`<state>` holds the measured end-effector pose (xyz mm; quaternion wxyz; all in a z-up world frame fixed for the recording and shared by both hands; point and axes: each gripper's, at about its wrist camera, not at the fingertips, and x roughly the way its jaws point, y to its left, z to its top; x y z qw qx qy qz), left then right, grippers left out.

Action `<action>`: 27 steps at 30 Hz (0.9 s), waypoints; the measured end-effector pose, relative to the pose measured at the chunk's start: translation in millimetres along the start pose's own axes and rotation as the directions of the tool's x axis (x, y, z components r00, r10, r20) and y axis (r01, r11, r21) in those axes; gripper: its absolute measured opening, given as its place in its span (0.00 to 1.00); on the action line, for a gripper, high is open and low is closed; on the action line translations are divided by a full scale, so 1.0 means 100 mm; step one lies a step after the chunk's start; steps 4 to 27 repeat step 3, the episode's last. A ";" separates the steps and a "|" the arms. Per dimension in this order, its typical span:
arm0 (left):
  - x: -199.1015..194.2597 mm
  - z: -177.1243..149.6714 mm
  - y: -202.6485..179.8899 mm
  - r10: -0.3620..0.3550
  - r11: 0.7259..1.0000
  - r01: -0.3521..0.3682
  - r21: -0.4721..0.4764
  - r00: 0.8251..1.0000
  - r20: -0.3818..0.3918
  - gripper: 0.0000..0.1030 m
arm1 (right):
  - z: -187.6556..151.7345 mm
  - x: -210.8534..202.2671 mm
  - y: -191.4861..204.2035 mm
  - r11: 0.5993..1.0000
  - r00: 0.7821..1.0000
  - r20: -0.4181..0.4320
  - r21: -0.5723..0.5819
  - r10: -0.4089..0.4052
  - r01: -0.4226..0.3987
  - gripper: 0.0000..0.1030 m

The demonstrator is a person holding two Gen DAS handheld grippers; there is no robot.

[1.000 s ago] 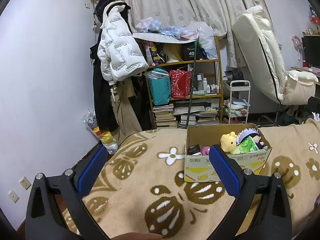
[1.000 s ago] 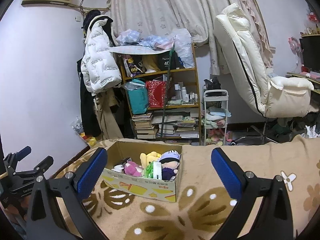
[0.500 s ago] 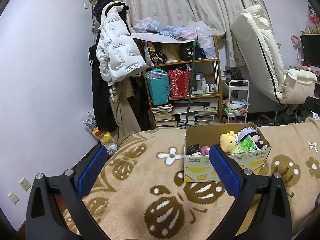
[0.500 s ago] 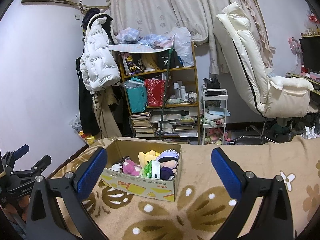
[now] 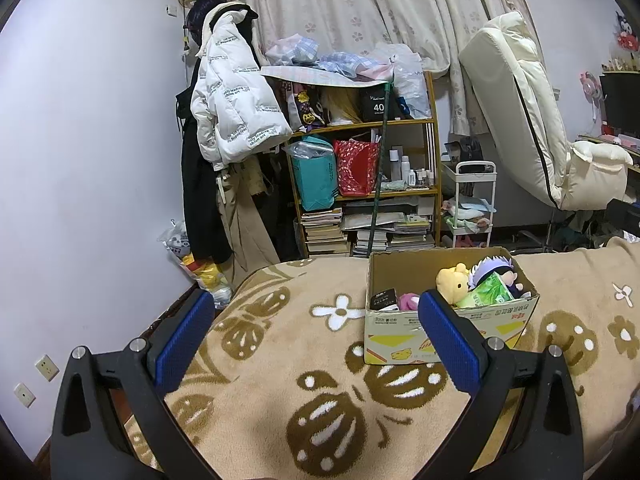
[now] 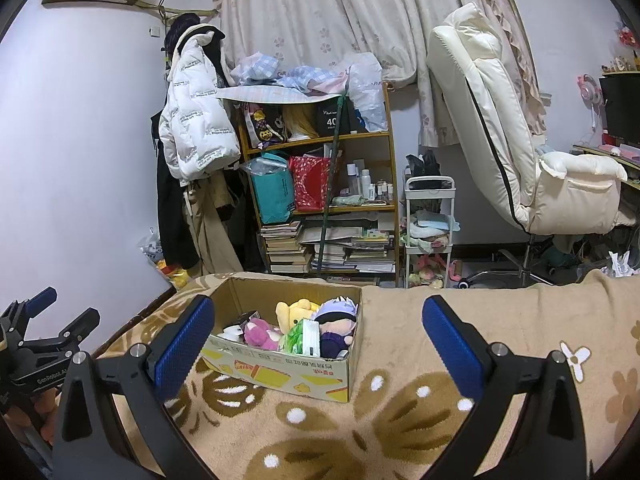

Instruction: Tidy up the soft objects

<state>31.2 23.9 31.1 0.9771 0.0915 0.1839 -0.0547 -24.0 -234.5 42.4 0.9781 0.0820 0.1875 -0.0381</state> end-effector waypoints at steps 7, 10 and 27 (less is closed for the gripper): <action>0.00 0.00 0.00 -0.002 1.000 0.002 0.000 1.000 -0.002 0.97 | 0.00 0.00 0.00 1.000 1.000 0.000 -0.001 0.001 -0.001 1.00; 0.00 0.00 0.00 -0.002 1.000 0.002 0.000 1.000 -0.002 0.97 | 0.00 0.00 0.00 1.000 1.000 0.000 -0.001 0.001 -0.001 1.00; 0.00 0.00 0.00 -0.002 1.000 0.002 0.000 1.000 -0.002 0.97 | 0.00 0.00 0.00 1.000 1.000 0.000 -0.001 0.001 -0.001 1.00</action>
